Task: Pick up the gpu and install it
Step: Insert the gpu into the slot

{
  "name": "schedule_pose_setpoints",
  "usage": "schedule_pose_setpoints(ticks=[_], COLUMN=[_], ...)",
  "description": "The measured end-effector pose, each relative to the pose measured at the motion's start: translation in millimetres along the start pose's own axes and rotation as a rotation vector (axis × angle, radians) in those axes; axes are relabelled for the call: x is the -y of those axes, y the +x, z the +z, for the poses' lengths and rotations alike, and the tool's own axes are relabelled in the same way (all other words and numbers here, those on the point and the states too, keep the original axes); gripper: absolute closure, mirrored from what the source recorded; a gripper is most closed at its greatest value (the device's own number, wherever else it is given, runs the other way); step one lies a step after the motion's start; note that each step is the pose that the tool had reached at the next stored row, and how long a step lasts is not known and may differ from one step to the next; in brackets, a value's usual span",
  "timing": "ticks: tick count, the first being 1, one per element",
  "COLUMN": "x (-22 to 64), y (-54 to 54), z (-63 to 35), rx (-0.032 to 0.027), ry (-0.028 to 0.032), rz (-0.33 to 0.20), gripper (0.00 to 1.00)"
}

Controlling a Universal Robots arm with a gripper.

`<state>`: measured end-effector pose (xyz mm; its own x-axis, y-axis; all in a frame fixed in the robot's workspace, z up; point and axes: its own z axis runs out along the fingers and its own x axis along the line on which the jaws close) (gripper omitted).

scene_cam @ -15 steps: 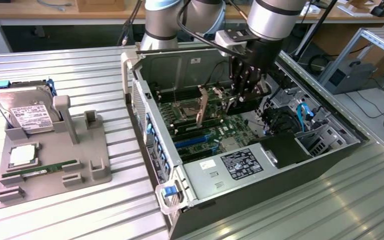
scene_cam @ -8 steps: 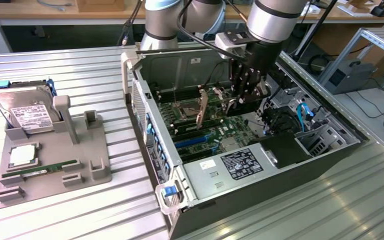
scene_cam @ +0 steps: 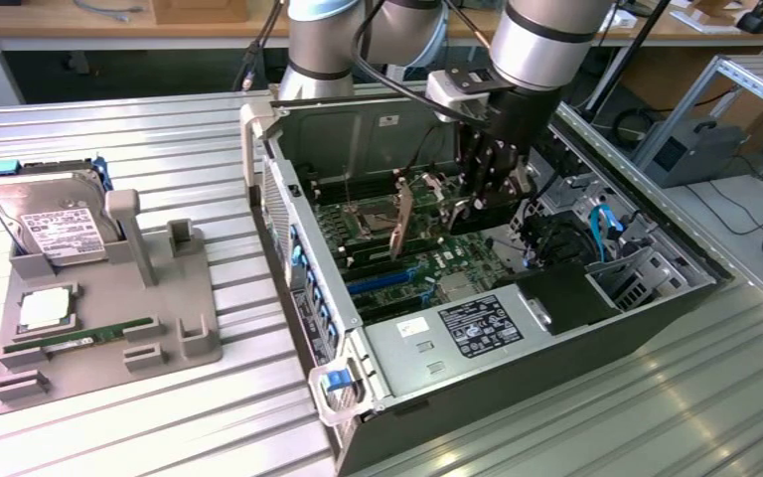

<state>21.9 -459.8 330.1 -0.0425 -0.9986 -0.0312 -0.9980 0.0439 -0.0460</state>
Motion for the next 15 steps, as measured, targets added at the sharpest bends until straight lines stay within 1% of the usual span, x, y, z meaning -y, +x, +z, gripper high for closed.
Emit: schedule_pose_setpoints(ticks=[15], x=[-0.2], y=[3.3], z=[6.9], rx=[0.0000], ry=[0.0000], rz=[0.000], gripper=[0.73])
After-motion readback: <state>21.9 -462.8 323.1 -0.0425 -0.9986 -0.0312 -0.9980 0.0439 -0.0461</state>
